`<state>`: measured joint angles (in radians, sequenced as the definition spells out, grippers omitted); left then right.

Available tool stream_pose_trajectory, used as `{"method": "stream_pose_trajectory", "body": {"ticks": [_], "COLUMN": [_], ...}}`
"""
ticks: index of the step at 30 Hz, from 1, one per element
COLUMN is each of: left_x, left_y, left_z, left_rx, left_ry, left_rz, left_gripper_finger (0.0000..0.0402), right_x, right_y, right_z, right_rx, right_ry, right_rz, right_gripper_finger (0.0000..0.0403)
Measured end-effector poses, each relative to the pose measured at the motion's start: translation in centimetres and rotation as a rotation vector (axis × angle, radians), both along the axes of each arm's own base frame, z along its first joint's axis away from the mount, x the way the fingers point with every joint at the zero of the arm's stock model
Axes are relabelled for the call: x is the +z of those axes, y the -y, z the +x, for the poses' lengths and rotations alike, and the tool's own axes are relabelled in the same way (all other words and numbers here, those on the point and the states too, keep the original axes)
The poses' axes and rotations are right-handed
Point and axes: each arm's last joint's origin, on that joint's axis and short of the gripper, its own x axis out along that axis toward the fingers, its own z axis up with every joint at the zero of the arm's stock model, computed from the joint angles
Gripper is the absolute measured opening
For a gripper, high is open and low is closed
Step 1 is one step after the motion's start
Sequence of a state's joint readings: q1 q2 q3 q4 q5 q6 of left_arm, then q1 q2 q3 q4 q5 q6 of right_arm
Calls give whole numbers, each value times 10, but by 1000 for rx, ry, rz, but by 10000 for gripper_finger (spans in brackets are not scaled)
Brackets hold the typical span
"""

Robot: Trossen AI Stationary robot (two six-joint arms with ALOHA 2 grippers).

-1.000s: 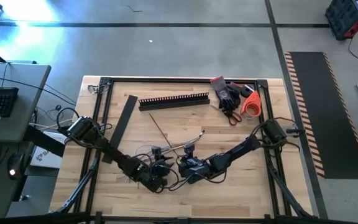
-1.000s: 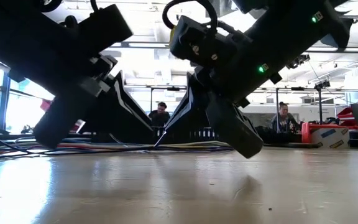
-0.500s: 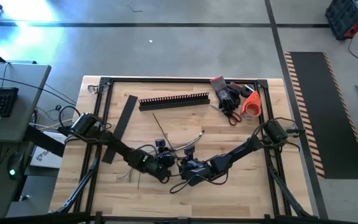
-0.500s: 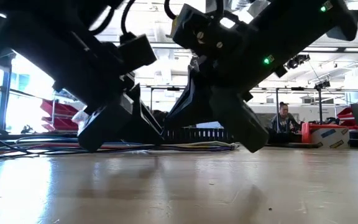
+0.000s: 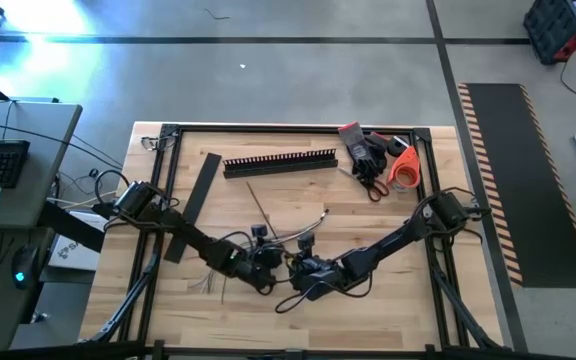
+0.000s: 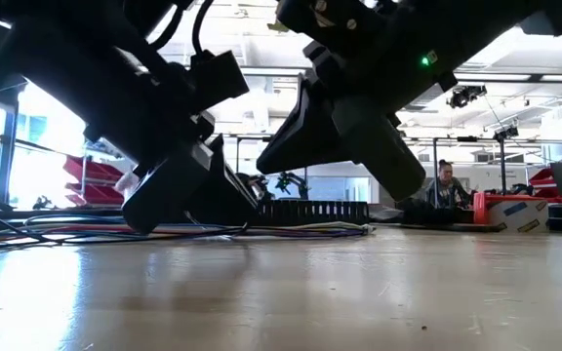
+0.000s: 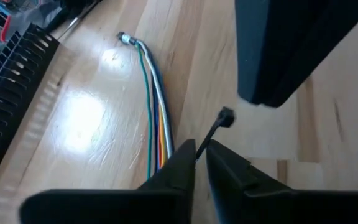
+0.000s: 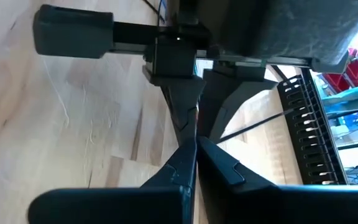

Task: Ziptie cables
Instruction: Wrap the cables together using a black zip tie

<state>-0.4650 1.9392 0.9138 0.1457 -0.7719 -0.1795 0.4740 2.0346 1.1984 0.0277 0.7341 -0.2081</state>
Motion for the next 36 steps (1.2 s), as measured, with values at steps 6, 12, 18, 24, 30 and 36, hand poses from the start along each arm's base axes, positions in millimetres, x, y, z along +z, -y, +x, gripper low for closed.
{"method": "stream_pose_trajectory", "body": {"ticks": [6,12,18,24,30,36], "left_x": [1,5,5,-10,-21,-22], "left_y": [1,17,40,41,37,37], "left_z": [0,-6,-21,-41,-56,-56], "left_rx": [15,56,85,138,117,64], "left_ry": [26,111,196,250,313,287], "left_rz": [8,31,-63,-160,-255,-287], "left_gripper_finger": [1,0,0,0,0,0], "right_x": [1,2,19,32,25,23], "right_y": [-8,-25,-31,-9,51,127], "right_z": [-4,-15,-21,-8,16,36], "right_rx": [-15,-24,-21,6,-138,-201], "right_ry": [22,49,98,85,73,72], "right_rz": [-39,-85,-1,178,350,507], "right_gripper_finger": [0,0,0,24,100,180]}}
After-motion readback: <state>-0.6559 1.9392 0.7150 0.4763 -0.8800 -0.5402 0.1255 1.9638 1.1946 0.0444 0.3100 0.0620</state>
